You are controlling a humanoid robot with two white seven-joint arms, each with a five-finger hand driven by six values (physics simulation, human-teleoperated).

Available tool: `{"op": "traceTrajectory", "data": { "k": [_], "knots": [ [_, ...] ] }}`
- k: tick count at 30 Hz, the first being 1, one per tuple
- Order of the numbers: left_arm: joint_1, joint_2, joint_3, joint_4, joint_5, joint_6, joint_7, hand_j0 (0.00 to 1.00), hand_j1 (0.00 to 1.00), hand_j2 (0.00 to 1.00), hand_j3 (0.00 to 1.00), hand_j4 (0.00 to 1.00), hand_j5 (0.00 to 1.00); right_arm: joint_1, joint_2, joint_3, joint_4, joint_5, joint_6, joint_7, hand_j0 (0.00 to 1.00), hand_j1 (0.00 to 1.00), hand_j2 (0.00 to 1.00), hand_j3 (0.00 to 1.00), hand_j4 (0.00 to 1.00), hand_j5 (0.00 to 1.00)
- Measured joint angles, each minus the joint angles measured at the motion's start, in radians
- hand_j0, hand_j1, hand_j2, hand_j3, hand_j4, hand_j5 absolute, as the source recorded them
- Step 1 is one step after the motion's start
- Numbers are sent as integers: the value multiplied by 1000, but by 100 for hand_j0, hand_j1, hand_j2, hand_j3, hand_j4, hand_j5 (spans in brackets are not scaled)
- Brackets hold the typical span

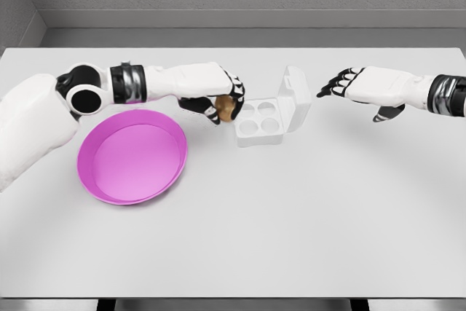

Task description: Pack egg into the box and close the box lid

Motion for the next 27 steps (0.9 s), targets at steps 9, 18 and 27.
{"op": "traceTrajectory", "data": {
  "k": [9,18,27],
  "knots": [
    [-11,-168,1,253,-16,0,-7,31,31,31,31,31,31,-2,0,0,0,0,0,0,100,100,100,100,100,100],
    [-9,-180,-3,274,-20,1,-7,38,38,38,38,38,38,-2,0,0,0,0,0,0,100,100,100,100,100,100],
    [-6,-181,-4,275,-20,1,-6,57,57,57,57,57,57,0,-1,0,-1,0,0,0,100,100,100,100,100,100]
  ]
}}
